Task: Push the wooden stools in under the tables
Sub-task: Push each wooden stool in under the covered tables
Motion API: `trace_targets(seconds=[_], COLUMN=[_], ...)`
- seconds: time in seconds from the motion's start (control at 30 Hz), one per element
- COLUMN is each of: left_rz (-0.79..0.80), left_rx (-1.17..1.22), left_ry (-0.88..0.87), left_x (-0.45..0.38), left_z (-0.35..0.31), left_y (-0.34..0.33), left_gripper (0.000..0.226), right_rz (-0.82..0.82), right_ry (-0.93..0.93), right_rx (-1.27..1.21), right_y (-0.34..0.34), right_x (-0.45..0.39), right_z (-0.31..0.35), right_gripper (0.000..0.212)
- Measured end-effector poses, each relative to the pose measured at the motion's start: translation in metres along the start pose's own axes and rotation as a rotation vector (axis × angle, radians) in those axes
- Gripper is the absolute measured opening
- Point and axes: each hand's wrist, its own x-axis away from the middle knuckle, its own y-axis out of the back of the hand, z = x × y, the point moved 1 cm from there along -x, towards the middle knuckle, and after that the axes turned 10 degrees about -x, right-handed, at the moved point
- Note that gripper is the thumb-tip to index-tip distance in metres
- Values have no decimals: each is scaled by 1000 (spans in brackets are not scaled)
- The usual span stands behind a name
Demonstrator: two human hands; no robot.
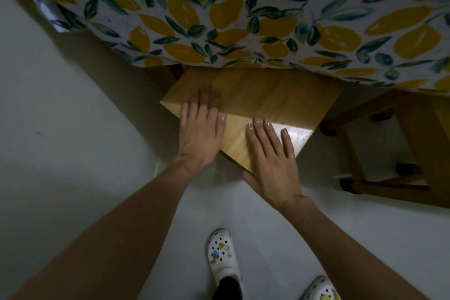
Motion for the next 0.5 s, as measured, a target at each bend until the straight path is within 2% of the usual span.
trace_targets(seconds=[0.33, 0.5], left_rz=[48, 47], left_rx=[53, 13], left_ry=[258, 274], left_x=[52, 80], left_z=[-17, -13], left_y=[-4, -7], left_gripper=[58, 57], right_rz=[168, 230], right_ry=[197, 265], right_rx=[34, 31], right_y=[8, 13], right_x=[10, 8], right_z=[-18, -20], right_gripper=[108, 111])
